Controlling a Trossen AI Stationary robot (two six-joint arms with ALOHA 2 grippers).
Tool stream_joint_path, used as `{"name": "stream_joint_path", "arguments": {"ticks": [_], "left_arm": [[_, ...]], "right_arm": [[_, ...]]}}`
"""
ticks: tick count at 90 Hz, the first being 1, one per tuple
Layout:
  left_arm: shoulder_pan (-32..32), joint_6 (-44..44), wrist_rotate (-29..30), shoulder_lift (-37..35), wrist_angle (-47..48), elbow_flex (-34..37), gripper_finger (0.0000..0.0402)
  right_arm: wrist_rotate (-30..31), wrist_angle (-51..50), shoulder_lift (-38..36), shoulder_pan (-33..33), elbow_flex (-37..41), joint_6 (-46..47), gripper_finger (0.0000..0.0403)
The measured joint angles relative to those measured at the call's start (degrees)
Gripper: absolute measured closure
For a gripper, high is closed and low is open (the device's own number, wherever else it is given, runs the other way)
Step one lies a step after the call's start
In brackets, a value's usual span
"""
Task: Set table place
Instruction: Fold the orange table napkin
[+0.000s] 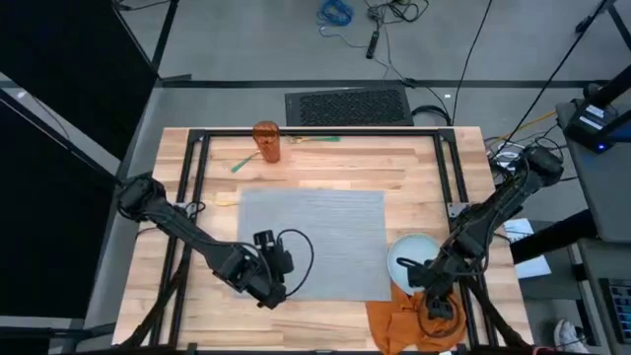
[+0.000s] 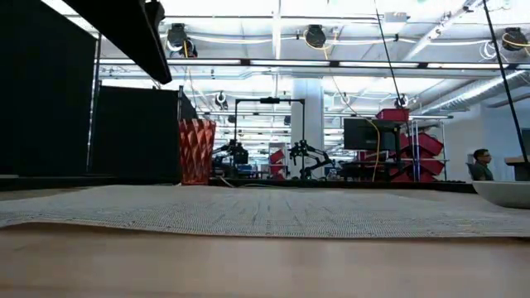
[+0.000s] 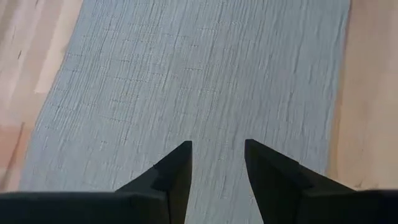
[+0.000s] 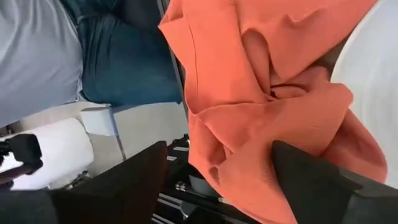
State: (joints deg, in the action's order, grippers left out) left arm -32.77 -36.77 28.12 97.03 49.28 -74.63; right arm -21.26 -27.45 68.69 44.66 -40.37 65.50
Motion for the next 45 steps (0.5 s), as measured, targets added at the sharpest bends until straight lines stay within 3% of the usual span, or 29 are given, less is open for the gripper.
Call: {"name": "stream_joint_path", "arguments": {"ticks": [45], "left_arm": [[-2.28,0.04,-1.62,0.00,-4.65,-0.04,0.0268]], "right_arm": [[2.91,-4.38,0.00,1.59,2.69,-2.59,0.0131]]}}
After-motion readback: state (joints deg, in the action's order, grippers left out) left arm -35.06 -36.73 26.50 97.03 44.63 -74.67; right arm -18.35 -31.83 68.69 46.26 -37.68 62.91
